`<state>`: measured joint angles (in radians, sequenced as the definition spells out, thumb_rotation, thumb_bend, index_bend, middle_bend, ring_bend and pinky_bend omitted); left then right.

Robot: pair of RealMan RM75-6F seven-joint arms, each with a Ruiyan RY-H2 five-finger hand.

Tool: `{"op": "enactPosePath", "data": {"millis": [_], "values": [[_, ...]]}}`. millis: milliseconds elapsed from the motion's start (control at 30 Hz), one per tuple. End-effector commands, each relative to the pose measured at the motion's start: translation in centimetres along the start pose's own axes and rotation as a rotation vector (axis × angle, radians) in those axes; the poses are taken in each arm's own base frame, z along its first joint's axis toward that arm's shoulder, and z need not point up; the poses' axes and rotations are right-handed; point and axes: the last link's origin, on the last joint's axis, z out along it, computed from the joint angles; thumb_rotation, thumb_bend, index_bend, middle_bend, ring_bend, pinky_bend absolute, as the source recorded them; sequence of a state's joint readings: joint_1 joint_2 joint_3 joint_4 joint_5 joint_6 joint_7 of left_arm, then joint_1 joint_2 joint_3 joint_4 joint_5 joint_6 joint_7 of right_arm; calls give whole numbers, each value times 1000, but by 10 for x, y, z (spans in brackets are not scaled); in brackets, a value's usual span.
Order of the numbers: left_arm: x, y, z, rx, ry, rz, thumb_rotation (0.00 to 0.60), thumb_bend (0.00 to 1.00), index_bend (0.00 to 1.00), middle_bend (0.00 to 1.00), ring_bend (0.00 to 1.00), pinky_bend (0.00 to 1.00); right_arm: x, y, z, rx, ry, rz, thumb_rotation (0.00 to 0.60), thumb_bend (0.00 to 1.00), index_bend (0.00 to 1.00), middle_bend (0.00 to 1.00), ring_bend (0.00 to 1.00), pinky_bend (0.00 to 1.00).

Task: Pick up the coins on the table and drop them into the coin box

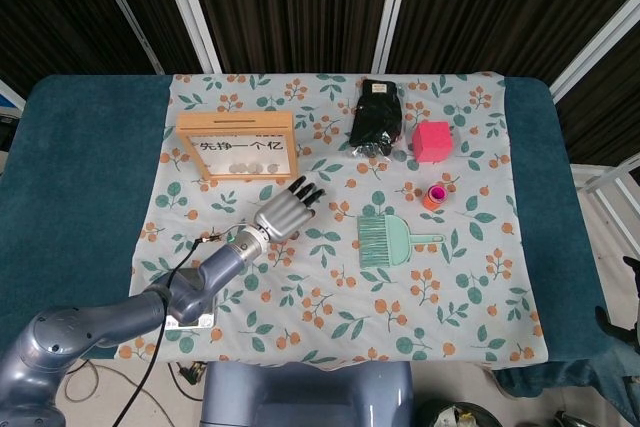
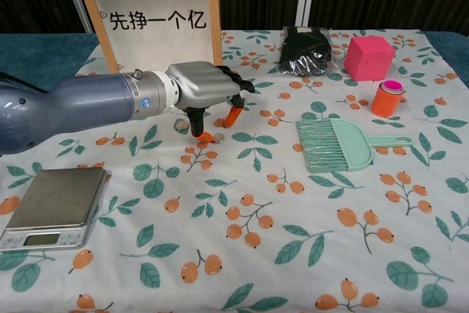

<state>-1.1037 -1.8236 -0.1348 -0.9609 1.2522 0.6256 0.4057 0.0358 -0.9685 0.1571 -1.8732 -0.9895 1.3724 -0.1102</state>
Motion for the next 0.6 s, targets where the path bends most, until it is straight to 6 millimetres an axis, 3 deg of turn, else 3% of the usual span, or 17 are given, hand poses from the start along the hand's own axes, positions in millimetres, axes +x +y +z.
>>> {"op": "enactPosePath", "data": {"millis": [33, 267, 600], "values": [[0, 2, 1, -2, -1, 4, 600, 68, 468, 10, 0, 0, 0, 0, 0, 2, -1, -1, 600, 394, 161, 59, 16, 0], [0, 4, 1, -5, -2, 14, 600, 68, 455, 10, 0, 0, -2, -2, 1, 10, -10, -10, 600, 394, 161, 59, 16, 0], [0, 10, 3, -22, -20, 31, 600, 31, 360, 7, 0, 0, -2, -2, 1, 12, -16, -16, 600, 394, 161, 60, 18, 0]]}}
